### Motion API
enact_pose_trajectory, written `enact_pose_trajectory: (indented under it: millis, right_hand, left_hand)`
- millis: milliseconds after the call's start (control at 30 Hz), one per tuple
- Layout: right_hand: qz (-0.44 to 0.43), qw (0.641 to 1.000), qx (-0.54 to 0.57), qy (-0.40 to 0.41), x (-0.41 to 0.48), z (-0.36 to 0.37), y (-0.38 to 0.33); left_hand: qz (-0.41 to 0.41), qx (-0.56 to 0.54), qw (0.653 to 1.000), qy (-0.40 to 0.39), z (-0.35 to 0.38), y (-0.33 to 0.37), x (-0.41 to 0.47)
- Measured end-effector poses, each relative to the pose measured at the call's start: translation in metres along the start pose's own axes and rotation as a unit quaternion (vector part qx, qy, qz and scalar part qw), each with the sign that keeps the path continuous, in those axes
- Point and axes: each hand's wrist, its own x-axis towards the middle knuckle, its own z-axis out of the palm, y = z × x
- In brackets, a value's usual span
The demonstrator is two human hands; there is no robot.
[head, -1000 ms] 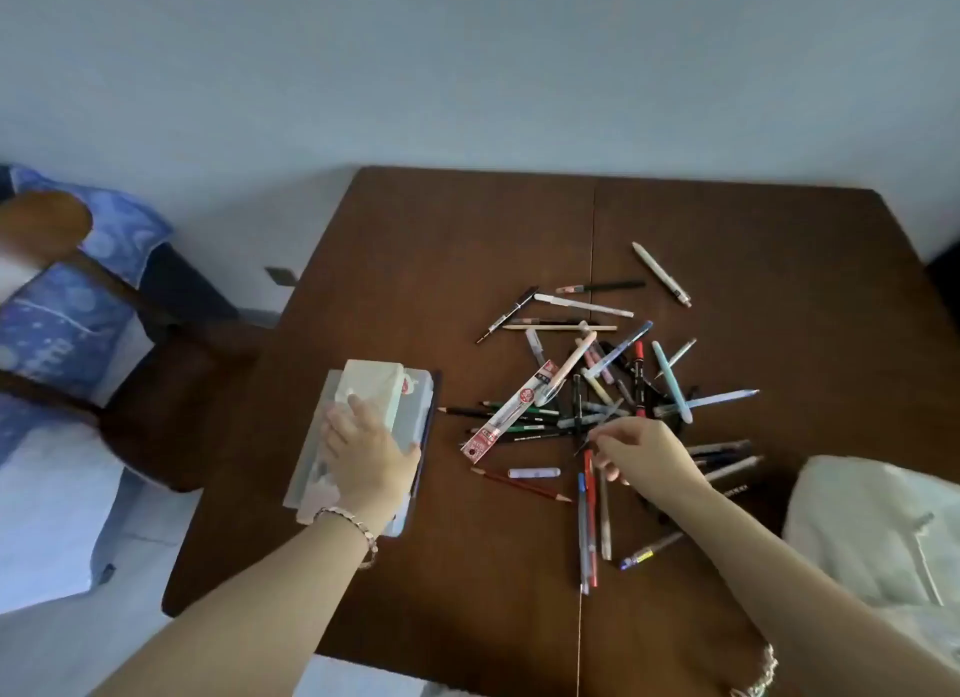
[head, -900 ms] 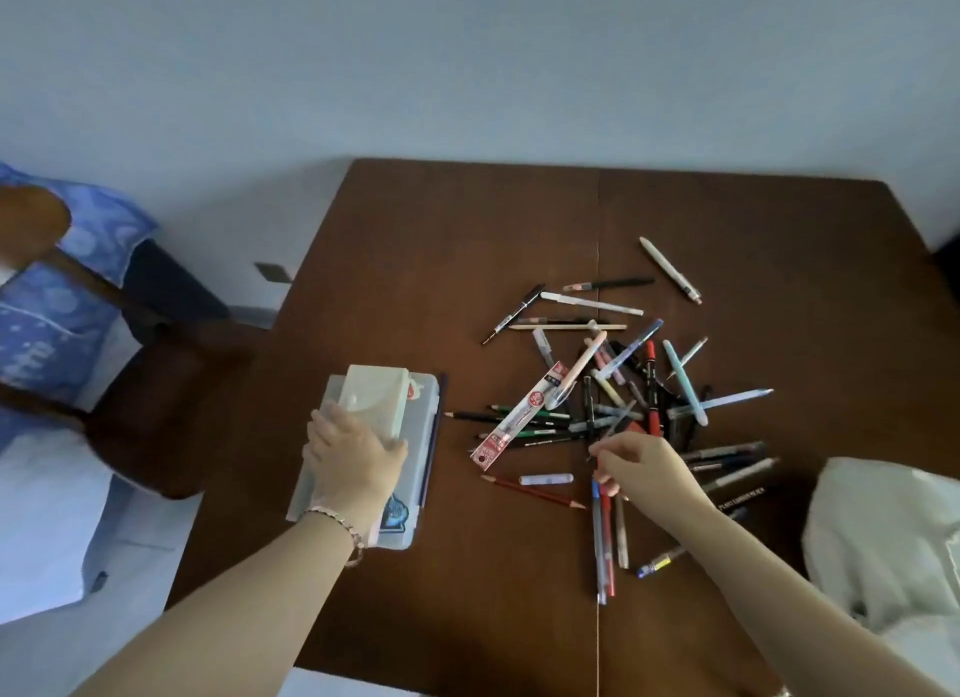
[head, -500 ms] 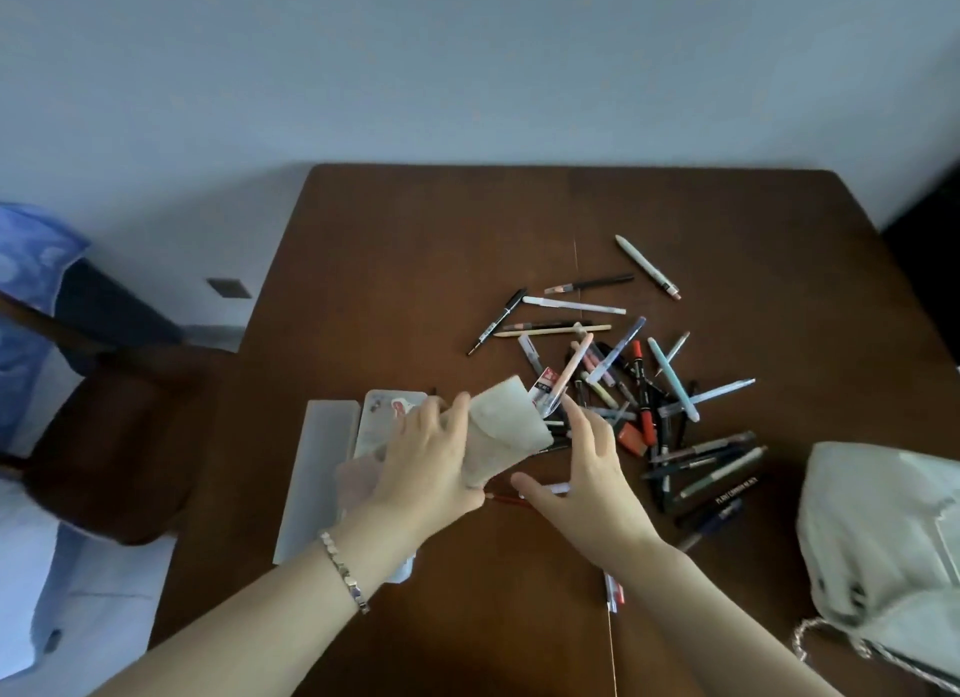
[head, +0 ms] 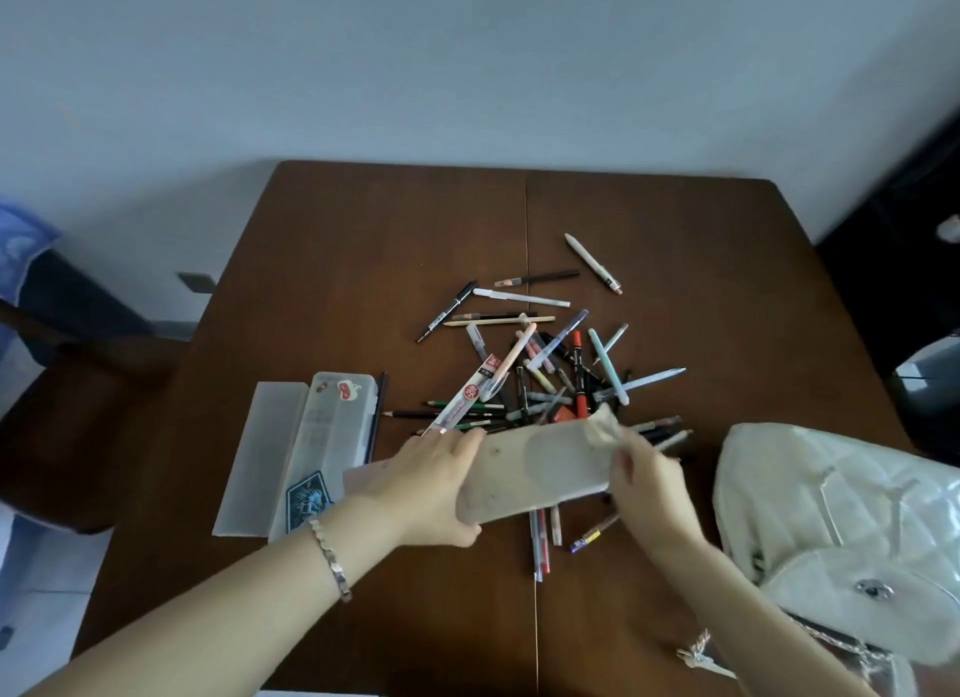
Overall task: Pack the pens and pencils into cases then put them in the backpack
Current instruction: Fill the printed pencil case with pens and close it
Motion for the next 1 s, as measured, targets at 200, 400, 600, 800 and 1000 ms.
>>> enact_pose_trajectory:
  millis: [200, 400, 600, 800, 1000]
  right_hand:
    - [0.028, 0.988, 0.063, 0.14, 0.034, -0.039, 0.012]
    - [-0.058, 0.988, 0.092, 0.109, 0.033, -0.026, -0.008]
    - [0.028, 0.984, 0.149, 0.094, 0.056, -0.006, -0.003]
    - [0.056, 0.997, -0.058, 0.01, 0.107, 0.024, 0.001]
    - [0.027, 0.968, -0.236, -0.075, 0.138, 0.049, -0.009]
  left_hand:
    - [-0.038, -0.035, 0.999, 0.002, 0.001, -0.011, -0.008]
    - [-0.132, -0.31, 0.941, -0.004, 0.01, 0.019, 0.01]
    - [-0.234, -0.354, 0.904, 0.058, 0.024, 0.003, 0.037]
    - [-0.372, -0.435, 0.803, 0.166, 0.003, -0.019, 0.061]
    - [-0.385, -0.443, 0.78, 0.217, -0.005, -0.036, 0.069]
